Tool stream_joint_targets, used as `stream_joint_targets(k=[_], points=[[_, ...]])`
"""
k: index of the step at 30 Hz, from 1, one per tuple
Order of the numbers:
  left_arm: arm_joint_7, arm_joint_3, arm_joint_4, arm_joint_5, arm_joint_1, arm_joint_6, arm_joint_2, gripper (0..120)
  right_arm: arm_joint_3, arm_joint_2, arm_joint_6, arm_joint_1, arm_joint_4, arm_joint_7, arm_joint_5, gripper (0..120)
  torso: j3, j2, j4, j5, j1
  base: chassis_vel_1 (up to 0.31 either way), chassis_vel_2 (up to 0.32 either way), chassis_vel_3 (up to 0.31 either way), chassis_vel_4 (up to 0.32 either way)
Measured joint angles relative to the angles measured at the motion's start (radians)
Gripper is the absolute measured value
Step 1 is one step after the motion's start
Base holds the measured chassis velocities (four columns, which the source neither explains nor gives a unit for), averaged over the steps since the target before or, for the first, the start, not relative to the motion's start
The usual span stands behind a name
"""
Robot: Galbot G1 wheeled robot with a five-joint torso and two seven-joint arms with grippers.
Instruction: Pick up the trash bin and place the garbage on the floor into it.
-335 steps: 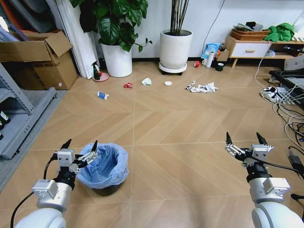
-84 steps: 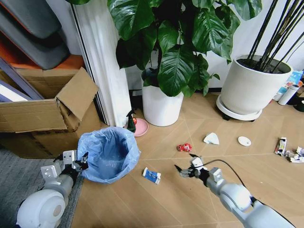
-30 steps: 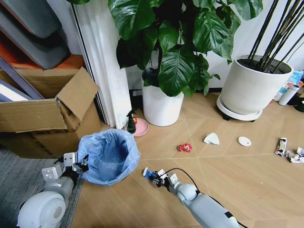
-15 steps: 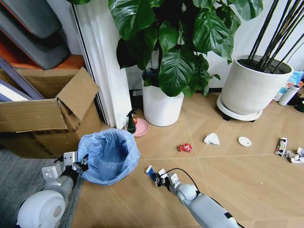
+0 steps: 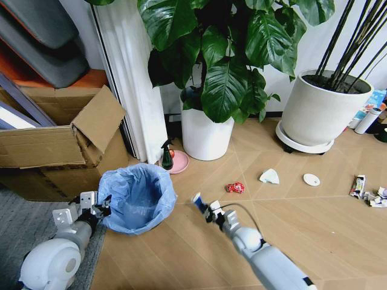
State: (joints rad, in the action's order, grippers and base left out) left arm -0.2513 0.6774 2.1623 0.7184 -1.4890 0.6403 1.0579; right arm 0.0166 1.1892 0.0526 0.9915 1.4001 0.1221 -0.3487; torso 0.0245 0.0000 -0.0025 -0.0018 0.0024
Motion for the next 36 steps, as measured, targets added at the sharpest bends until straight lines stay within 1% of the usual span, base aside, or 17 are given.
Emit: stream_joint_targets(k=[3, 4, 6, 7, 9, 10, 13, 16, 18, 20, 21, 23, 26, 28, 30, 32, 36], points=[[-0.001, -0.019, -0.015, 0.023, 0.012, 0.010, -0.027, 0, 0.049, -0.082, 0.020, 0.012, 0.160, -0.021, -0.047, 0, 0.000, 0.000, -0.0001, -0.0003, 0.000, 0.000, 0.000, 0.000, 0.000], [-0.001, -0.019, -0.015, 0.023, 0.012, 0.010, -0.027, 0, 0.049, -0.082, 0.020, 0.012, 0.160, -0.021, -0.047, 0, 0.000, 0.000, -0.0001, -0.0003, 0.000, 0.000, 0.000, 0.000, 0.000], [0.001, -0.040, -0.026, 0.040, 0.024, 0.020, -0.049, 0, 0.069, -0.139, 0.046, 0.013, 0.283, -0.037, -0.100, 0, 0.000, 0.000, -0.0001, -0.0001, 0.000, 0.000, 0.000, 0.000, 0.000], [0.001, -0.040, -0.026, 0.040, 0.024, 0.020, -0.049, 0, 0.069, -0.139, 0.046, 0.013, 0.283, -0.037, -0.100, 0, 0.000, 0.000, -0.0001, -0.0001, 0.000, 0.000, 0.000, 0.000, 0.000], [0.013, -0.065, -0.045, 0.050, 0.048, 0.029, -0.076, 0, 0.077, -0.186, 0.075, 0.002, 0.394, -0.048, -0.151, 0, 0.000, 0.000, -0.0001, -0.0001, 0.000, 0.000, 0.000, 0.000, 0.000], [0.013, -0.065, -0.045, 0.050, 0.048, 0.029, -0.076, 0, 0.077, -0.186, 0.075, 0.002, 0.394, -0.048, -0.151, 0, 0.000, 0.000, -0.0001, -0.0001, 0.000, 0.000, 0.000, 0.000, 0.000], [0.037, -0.111, -0.084, 0.063, 0.107, 0.041, -0.124, 0, 0.057, -0.231, 0.112, -0.033, 0.507, -0.053, -0.220, 0, 0.000, 0.000, -0.0001, 0.0000, 0.000, 0.000, 0.000, 0.000, 0.000], [0.051, -0.147, -0.112, 0.064, 0.152, 0.047, -0.145, 0, 0.022, -0.241, 0.129, -0.064, 0.553, -0.055, -0.257, 0, 0.000, 0.000, -0.0001, 0.0000, 0.000, 0.000, 0.000, 0.000, 0.000], [0.053, -0.156, -0.120, 0.064, 0.163, 0.048, -0.149, 0, 0.012, -0.241, 0.133, -0.073, 0.561, -0.057, -0.266, 0, 0.000, 0.000, -0.0002, -0.0002, 0.000, 0.000, 0.000, 0.000, 0.000], [0.062, -0.200, -0.150, 0.065, 0.214, 0.052, -0.157, 0, -0.063, -0.236, 0.154, -0.130, 0.594, -0.078, -0.325, 0, 0.000, 0.000, -0.0001, -0.0003, 0.000, 0.000, 0.000, 0.000, 0.000], [0.062, -0.200, -0.150, 0.065, 0.214, 0.052, -0.157, 0, -0.063, -0.236, 0.154, -0.130, 0.594, -0.078, -0.325, 0, 0.000, 0.000, -0.0001, -0.0003, 0.000, 0.000, 0.000, 0.000, 0.000], [0.065, -0.231, -0.164, 0.072, 0.255, 0.058, -0.157, 0, -0.144, -0.220, 0.167, -0.190, 0.598, -0.099, -0.359, 0, 0.000, 0.000, 0.0000, -0.0003, 0.000, 0.000, 0.000, 0.000, 0.000], [0.063, -0.250, -0.174, 0.084, 0.287, 0.063, -0.156, 0, -0.217, -0.200, 0.171, -0.244, 0.590, -0.108, -0.370, 0, 0.000, 0.000, 0.0000, -0.0003, 0.000, 0.000, 0.000, 0.000, 0.000], [0.061, -0.253, -0.178, 0.088, 0.296, 0.066, -0.155, 0, -0.247, -0.190, 0.172, -0.264, 0.582, -0.112, -0.376, 0, 0.000, 0.000, -0.0002, -0.0004, 0.000, 0.000, 0.000, 0.000, 0.000], [0.058, -0.255, -0.184, 0.095, 0.310, 0.071, -0.156, 0, -0.323, -0.151, 0.171, -0.317, 0.544, -0.119, -0.381, 0, 0.000, 0.000, 0.0001, -0.0002, 0.000, 0.000, 0.000, 0.000, 0.000], [0.057, -0.253, -0.186, 0.098, 0.312, 0.074, -0.156, 0, -0.359, -0.122, 0.171, -0.342, 0.518, -0.121, -0.381, 0, 0.000, 0.000, 0.0002, -0.0003, 0.000, 0.000, 0.000, 0.000, 0.000], [0.062, -0.238, -0.186, 0.103, 0.301, 0.076, -0.161, 0, -0.390, -0.098, 0.182, -0.355, 0.484, -0.134, -0.374, 0, 0.000, 0.000, 0.0001, -0.0003, 0.000, 0.000, 0.000, 0.000, 0.000]])
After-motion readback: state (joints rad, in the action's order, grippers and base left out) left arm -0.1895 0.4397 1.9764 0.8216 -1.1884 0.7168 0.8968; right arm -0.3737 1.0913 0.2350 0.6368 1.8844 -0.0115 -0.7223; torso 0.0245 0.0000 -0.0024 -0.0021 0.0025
